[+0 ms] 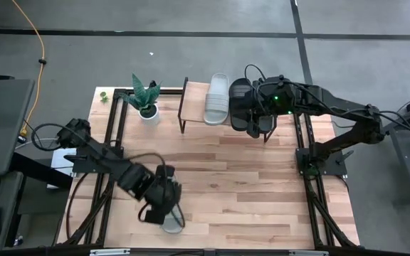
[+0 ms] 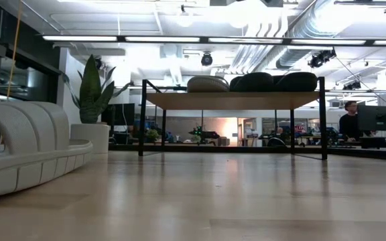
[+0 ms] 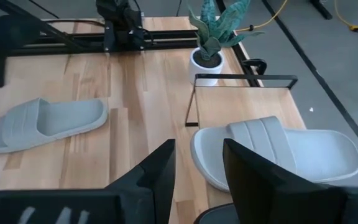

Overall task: Pick and place slides into the shelf
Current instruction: Put the gray slide on the shelf

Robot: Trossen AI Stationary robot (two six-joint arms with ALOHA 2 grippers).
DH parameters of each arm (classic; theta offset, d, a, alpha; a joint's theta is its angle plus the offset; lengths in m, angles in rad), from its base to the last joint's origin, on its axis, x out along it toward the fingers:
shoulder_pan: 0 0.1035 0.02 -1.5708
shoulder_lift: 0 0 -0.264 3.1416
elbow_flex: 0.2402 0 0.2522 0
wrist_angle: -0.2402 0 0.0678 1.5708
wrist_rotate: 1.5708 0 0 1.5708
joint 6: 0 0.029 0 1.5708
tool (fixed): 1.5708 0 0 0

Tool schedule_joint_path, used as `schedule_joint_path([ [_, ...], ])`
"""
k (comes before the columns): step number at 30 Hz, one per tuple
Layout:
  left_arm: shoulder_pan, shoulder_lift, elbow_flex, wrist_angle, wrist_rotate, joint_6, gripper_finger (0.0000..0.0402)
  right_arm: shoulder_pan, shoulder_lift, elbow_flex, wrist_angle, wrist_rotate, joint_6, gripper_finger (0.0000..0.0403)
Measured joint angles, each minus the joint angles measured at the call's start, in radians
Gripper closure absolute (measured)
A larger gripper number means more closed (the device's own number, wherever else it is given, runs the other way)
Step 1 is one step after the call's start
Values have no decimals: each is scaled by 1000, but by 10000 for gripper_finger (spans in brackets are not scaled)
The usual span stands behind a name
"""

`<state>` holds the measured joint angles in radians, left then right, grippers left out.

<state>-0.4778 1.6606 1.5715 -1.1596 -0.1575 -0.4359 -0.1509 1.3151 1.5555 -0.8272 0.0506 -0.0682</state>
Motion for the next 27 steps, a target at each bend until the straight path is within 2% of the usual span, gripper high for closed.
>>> schedule_joint_path([
  [7,-105,98,0,-18,-116,-85,220,0,0,0,2,10,8,276],
  [15,-152,169,0,-24,-213,-176,220,0,1,0,1,10,8,276],
  [27,-209,241,0,-6,-227,-257,220,0,0,0,0,12,-11,276],
])
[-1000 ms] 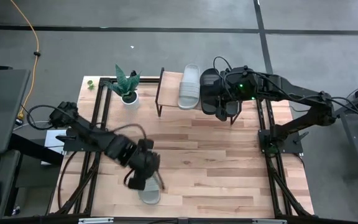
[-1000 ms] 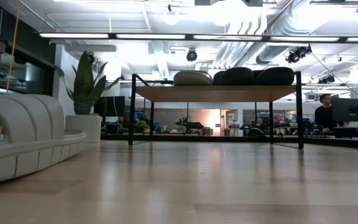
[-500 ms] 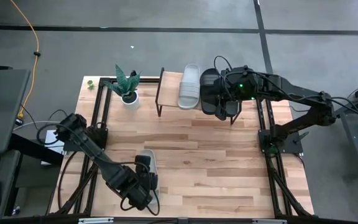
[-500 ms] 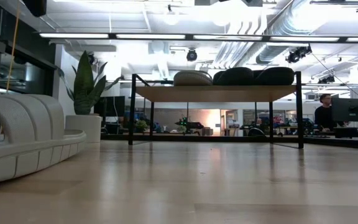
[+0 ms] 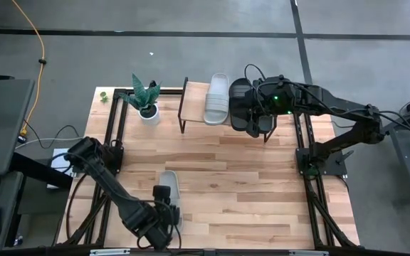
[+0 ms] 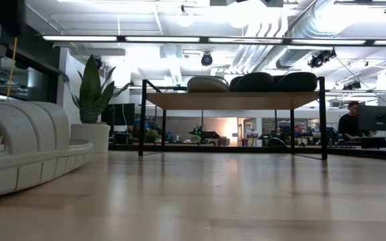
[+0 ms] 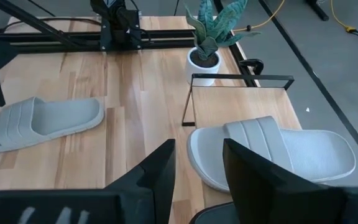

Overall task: Pick and place slides into the shelf
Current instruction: Put the gray slide on the shelf

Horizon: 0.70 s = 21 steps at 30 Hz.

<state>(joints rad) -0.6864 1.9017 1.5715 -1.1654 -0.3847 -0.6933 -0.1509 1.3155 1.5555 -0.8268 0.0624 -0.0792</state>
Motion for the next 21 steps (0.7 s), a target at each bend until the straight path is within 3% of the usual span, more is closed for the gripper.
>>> schedule_joint_path([
  [13,-89,17,1,115,-9,-83,220,-50,0,0,-2,-11,0,276],
  [21,-95,108,0,137,26,-99,220,-53,0,0,-5,-13,24,276],
])
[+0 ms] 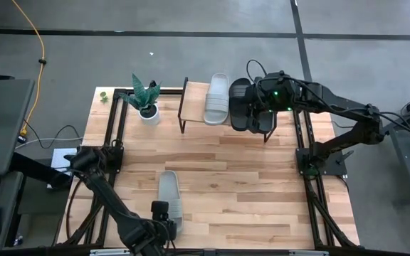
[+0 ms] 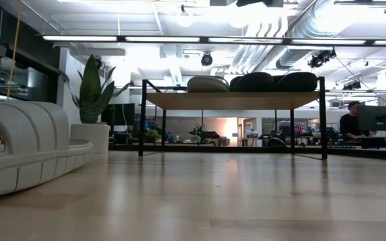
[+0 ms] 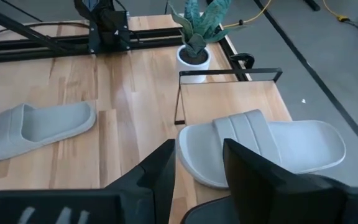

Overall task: Pick and place slides into the shelf
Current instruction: Put the gray slide on the shelf

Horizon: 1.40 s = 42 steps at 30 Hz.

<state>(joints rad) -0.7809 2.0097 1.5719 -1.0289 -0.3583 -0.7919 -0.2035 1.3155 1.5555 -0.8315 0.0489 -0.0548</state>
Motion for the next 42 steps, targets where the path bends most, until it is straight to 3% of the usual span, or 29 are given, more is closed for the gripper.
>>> schedule_joint_path([
  [6,-1,33,22,4,4,-6,220,1,0,0,-29,-2,20,276],
  [16,-40,35,91,-4,-132,-22,241,1,0,0,-54,-5,29,276],
  [23,-46,102,165,-20,-102,1,280,1,0,0,-64,-5,39,276],
  [34,-44,152,196,-26,-92,20,283,1,50,-1,-73,-50,45,276],
  [42,-32,151,196,30,74,219,282,1,82,-1,-71,-50,15,276],
])
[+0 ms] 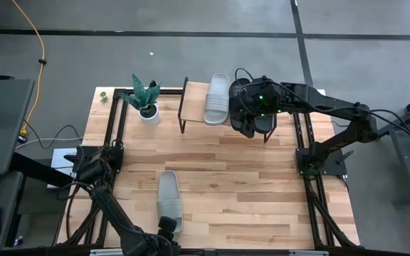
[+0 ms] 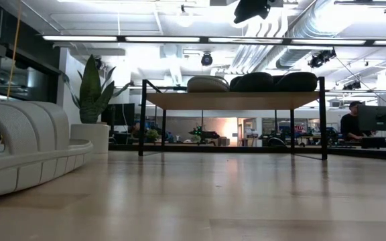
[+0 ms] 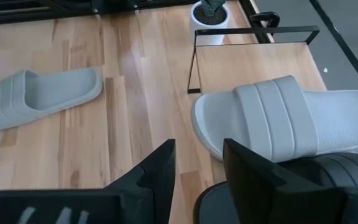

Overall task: Pick and place slides into the shelf
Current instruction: Put the gray slide on the shelf

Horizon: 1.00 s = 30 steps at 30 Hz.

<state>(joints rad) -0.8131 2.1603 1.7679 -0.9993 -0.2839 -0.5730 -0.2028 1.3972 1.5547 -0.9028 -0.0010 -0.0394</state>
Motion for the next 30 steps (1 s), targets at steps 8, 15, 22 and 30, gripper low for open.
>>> schedule_joint_path([
  [8,44,-1,0,41,108,9,282,0,0,0,2,-2,-4,276],
  [15,75,13,1,14,4,-37,282,0,0,0,2,-4,-5,276],
  [22,67,17,0,-103,-96,-105,282,0,-1,0,1,-36,-4,276],
  [30,58,17,0,-215,-153,-163,282,0,-1,0,1,-35,-3,276],
])
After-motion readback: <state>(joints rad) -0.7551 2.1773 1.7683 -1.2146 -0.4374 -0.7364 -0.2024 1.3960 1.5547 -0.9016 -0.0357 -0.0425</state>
